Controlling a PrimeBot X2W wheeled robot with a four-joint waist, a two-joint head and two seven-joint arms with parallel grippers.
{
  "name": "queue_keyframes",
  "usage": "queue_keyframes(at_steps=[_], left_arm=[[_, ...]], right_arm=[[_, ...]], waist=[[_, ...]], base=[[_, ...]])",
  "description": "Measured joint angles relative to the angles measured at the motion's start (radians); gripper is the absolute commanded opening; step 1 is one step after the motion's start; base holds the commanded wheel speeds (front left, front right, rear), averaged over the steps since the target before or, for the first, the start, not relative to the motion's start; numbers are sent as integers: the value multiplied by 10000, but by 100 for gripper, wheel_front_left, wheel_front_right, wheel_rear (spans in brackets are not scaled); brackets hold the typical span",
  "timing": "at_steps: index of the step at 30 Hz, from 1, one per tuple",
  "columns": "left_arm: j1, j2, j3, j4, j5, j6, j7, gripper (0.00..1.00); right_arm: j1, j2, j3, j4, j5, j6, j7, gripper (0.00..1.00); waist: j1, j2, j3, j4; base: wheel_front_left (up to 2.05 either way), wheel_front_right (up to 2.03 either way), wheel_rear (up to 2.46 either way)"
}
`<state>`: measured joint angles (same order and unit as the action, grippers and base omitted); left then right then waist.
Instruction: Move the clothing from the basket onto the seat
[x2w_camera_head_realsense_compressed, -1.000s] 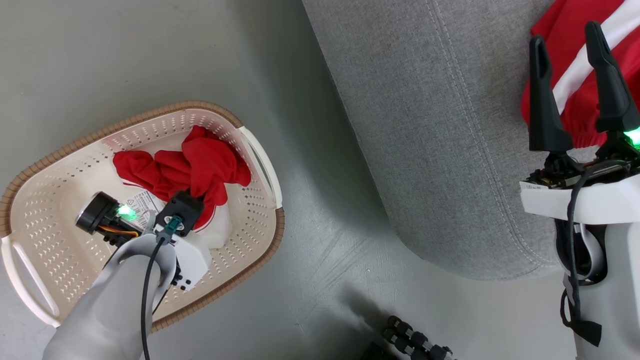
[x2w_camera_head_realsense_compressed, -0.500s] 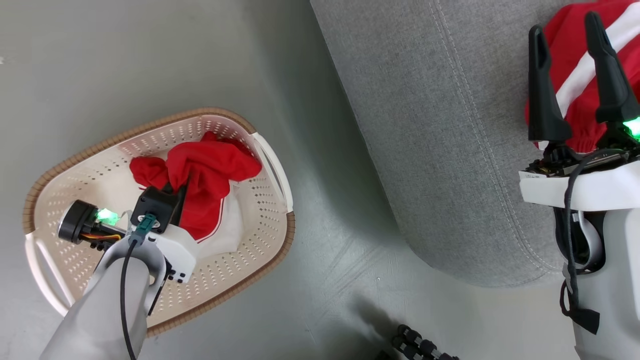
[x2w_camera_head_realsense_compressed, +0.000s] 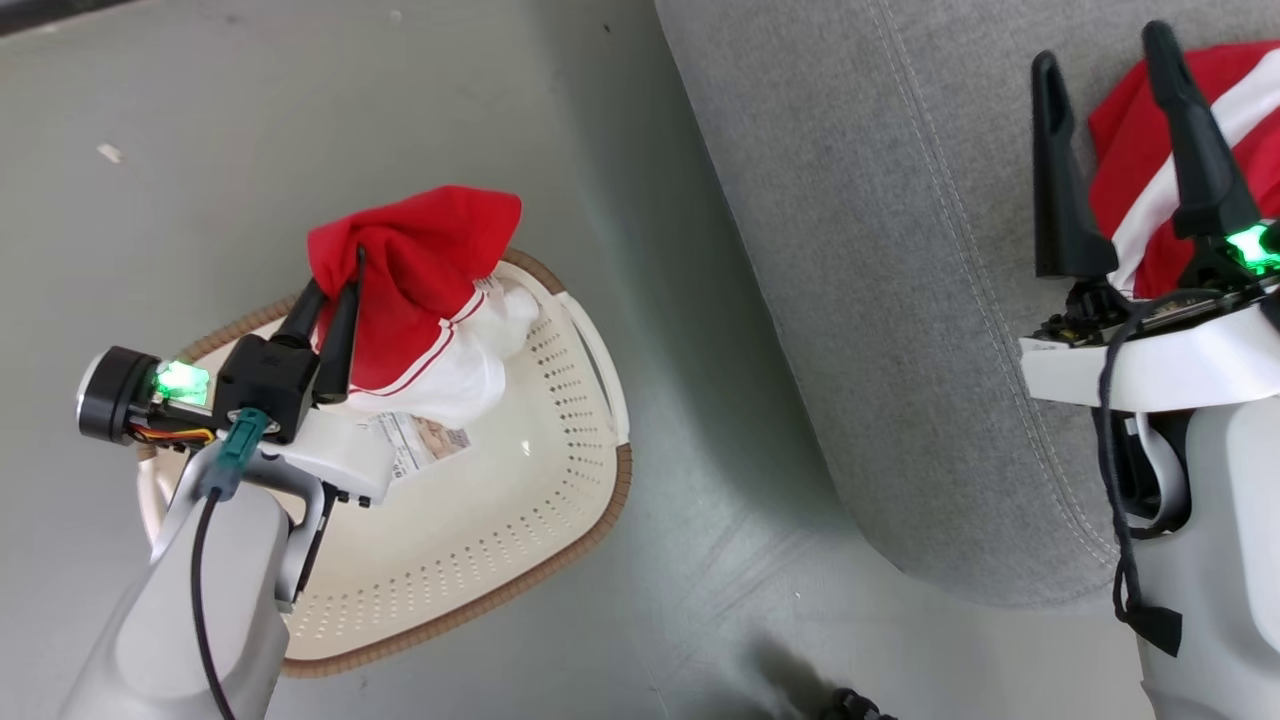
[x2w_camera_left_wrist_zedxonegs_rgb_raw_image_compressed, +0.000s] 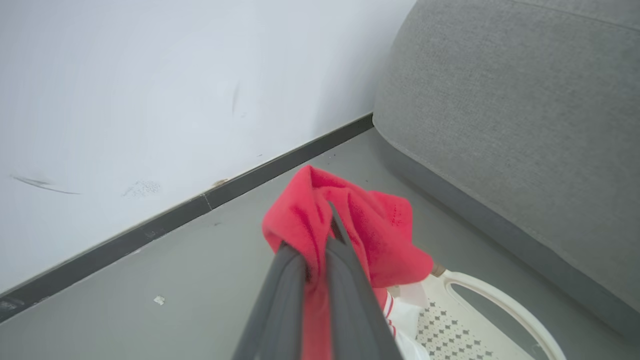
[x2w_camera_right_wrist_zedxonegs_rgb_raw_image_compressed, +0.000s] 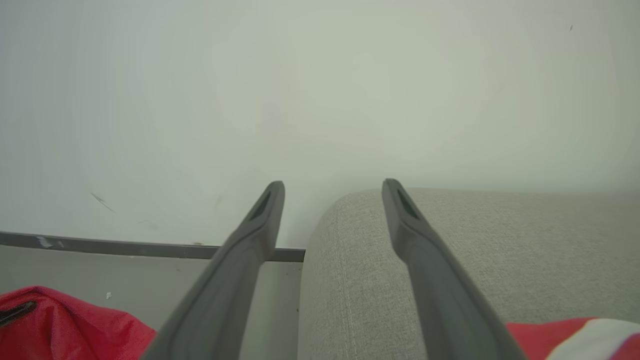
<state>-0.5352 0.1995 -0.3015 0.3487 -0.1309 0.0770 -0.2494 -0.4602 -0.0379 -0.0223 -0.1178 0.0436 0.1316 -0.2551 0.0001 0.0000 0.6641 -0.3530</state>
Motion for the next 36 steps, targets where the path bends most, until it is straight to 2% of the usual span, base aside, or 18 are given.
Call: queue_keyframes(at_steps=[8, 16, 36], left_arm=[[513, 242, 479, -1490, 0, 265, -2, 0], [1189, 305, 846, -2311, -48, 364, -29, 0], [3311, 370, 2000, -3373, -608, 819, -29, 0]], right_arm=[[29, -8, 42, 364, -384, 0, -2, 100], [450, -23, 58, 848, -594, 0, 0, 100], [1858, -33, 125, 1609, -968, 0, 0, 100]], waist=[[-1, 0, -626, 408], [-1, 0, -1389, 820], [-1, 0, -3512, 1685]], base=[[0, 0, 0], [0, 0, 0], [0, 0, 0]])
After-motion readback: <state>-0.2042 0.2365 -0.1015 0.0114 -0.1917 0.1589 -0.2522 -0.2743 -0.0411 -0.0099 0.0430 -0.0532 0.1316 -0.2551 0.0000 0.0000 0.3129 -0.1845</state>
